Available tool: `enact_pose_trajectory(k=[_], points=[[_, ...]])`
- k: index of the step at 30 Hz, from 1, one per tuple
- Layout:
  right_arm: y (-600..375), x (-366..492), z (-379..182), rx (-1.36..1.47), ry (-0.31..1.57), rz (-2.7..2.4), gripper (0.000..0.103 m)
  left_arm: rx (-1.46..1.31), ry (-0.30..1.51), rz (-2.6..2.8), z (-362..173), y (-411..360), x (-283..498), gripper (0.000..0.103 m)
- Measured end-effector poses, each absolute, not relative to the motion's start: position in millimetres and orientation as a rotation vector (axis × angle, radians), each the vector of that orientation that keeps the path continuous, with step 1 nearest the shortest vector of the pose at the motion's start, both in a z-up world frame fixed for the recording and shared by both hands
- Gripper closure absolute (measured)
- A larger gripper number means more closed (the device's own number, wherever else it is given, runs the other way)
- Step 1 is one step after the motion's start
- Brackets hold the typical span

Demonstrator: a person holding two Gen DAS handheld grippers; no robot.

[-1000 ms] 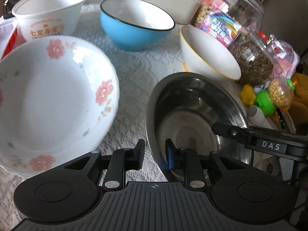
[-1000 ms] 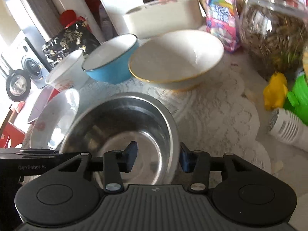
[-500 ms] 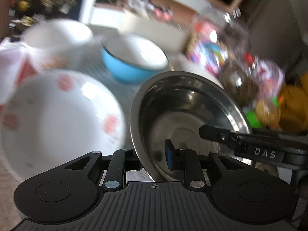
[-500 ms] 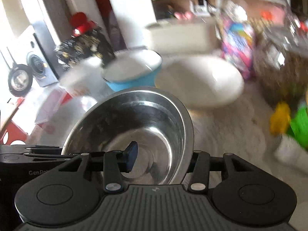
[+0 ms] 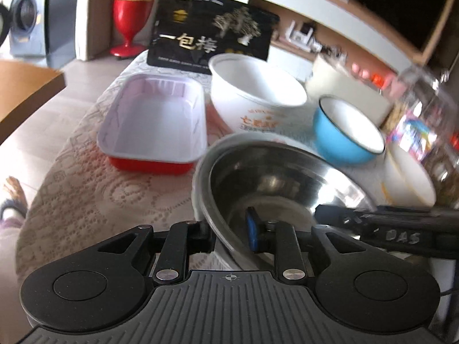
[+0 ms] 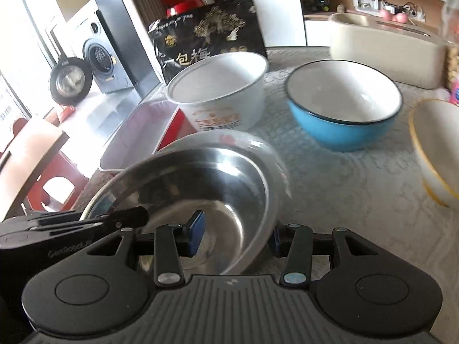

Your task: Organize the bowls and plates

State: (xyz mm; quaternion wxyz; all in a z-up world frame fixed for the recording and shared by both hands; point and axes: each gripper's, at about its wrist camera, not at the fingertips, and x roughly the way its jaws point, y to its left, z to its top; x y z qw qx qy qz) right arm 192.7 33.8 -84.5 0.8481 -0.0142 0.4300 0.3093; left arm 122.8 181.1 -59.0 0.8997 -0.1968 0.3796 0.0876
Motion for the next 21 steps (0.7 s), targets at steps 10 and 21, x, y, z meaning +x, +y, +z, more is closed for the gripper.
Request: enact_pose_trajectory(k=[10, 21], points=[[55, 192, -88, -0.149, 0.866, 0.549, 0.055, -0.347, 0.756, 0.216, -57, 197, 110, 0.068], [46, 191, -83, -0.189, 0.778, 0.501, 0.045, -0.503, 0.818, 0.167, -76, 215, 125, 0.060]])
